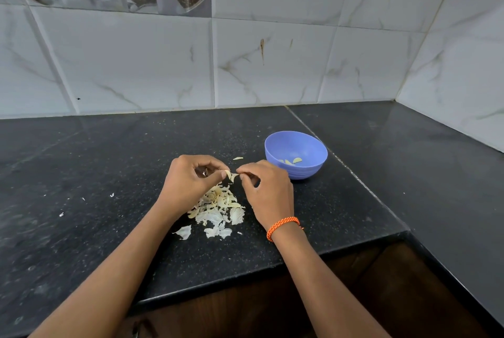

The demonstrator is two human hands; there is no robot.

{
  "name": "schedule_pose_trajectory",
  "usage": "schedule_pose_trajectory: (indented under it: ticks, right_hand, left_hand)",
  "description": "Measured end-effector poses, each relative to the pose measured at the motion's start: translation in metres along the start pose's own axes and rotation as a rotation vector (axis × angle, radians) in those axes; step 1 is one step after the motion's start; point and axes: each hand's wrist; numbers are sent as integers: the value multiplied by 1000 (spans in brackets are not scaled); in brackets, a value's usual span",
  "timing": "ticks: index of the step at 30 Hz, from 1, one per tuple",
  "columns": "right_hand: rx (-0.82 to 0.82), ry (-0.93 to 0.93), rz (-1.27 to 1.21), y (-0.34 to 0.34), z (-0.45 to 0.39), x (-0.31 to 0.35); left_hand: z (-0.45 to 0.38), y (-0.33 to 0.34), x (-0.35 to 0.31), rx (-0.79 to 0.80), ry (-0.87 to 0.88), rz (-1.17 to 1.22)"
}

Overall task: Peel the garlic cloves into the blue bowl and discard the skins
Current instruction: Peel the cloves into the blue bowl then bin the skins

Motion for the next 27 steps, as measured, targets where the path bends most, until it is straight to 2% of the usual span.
schedule_pose_trajectory:
  ticks: [7,12,16,22,27]
  right_hand:
    - [100,-38,-49,0,0,2]
    - [147,-122,-123,1,0,6]
    - [148,-106,-195,2,-3,2]
    - [123,-69,-247,2,-4,5]
    - [113,-99,-220,3,-4,4]
  left_hand:
    - [2,-2,0,-48,-24,-8]
    - [3,-4,-4,-8,1,-20]
    - [3,-1,-6,29,26,-5]
    - [4,3,-9,-11,-32,189]
    - [4,5,-9,14,-48,304]
Point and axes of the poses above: each hand's wrist, its own z-axis away from the middle knuckle, its own y-axis out of the palm, x = y × z, and after that the axes turned 4 degrees about x, right-handed
